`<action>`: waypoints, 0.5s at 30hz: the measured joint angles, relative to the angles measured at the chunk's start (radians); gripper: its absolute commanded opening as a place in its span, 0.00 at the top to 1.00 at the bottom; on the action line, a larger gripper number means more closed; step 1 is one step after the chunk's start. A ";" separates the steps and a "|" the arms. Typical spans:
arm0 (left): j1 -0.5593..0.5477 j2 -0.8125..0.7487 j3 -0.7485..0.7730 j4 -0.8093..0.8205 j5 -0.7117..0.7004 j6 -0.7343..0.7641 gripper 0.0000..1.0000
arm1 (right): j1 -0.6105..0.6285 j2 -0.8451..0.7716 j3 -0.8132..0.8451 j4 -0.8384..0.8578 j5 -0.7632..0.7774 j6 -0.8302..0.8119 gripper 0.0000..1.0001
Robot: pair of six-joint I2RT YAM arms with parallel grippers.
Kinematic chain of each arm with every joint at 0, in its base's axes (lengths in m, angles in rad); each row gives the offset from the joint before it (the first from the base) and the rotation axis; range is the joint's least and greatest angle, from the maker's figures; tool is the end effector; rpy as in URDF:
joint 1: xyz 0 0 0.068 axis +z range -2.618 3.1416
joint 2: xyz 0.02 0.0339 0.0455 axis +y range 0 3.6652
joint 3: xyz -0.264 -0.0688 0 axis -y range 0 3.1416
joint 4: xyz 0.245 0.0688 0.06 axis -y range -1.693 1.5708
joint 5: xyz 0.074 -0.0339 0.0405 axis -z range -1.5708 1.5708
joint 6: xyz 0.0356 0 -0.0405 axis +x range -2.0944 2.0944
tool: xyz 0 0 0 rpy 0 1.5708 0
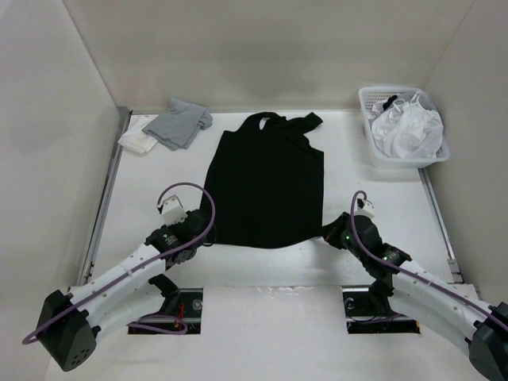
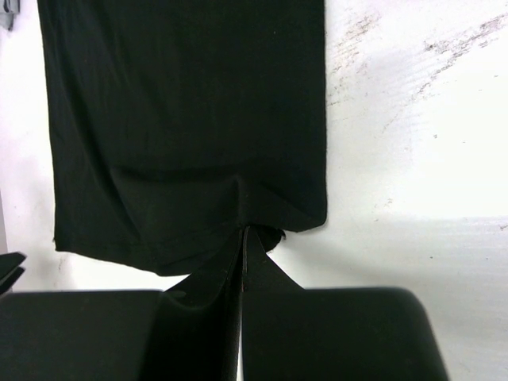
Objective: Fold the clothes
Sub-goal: Flatten the tank top out
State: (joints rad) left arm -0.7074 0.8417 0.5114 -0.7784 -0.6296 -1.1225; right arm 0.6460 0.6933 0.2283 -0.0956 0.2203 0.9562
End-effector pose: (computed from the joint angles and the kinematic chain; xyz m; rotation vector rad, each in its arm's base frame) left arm 0.1209 -0.0758 0.1957 -0.6668 2.2845 0.0288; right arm 0.1284 0.0871 0.1682 0.4720 2.1495 0.7031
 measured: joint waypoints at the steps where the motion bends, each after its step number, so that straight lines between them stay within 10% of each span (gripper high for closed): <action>1: 0.020 0.008 -0.017 0.028 0.005 0.008 0.60 | 0.000 0.000 0.000 0.000 -0.001 0.000 1.00; 15: 0.158 0.187 -0.086 0.306 0.151 0.135 0.72 | 0.000 0.000 0.000 0.000 -0.003 0.000 1.00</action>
State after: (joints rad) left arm -0.5499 1.0283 0.4252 -0.4725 -0.4789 -0.9871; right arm 0.6460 0.6937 0.2283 -0.0959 0.2169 0.9565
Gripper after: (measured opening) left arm 0.322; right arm 0.006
